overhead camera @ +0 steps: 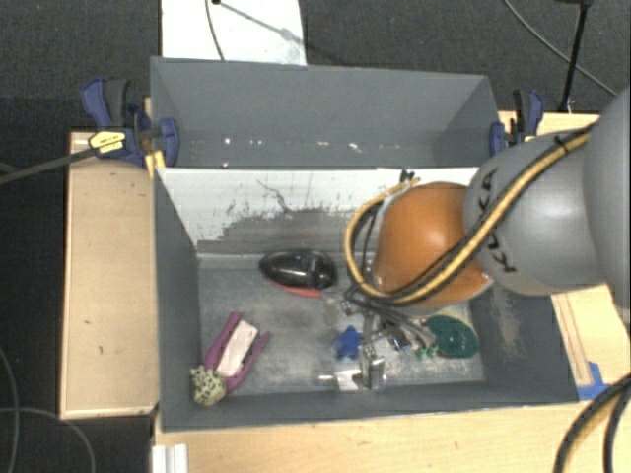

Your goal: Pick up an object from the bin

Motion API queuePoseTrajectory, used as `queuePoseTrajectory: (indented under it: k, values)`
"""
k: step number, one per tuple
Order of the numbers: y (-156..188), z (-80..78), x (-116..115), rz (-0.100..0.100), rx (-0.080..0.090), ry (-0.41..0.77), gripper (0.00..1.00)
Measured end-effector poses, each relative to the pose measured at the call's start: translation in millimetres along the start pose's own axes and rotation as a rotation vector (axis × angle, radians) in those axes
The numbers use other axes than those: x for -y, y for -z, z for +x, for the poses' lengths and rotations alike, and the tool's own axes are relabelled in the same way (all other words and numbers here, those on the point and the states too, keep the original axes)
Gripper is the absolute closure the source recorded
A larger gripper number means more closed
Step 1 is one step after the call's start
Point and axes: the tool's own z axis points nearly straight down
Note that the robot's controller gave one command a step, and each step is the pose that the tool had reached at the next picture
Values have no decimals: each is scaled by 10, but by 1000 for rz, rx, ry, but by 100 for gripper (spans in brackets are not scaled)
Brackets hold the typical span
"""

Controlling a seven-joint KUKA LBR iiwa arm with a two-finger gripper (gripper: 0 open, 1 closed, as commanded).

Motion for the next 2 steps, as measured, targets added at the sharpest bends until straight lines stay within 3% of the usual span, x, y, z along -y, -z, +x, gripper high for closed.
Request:
queuePoseTrajectory:
  k: [1, 2]
  values:
    - [-294, -141, 95, -1, -3, -7, 0]
    - [-276, -75, 60, 1, 8, -13, 0]
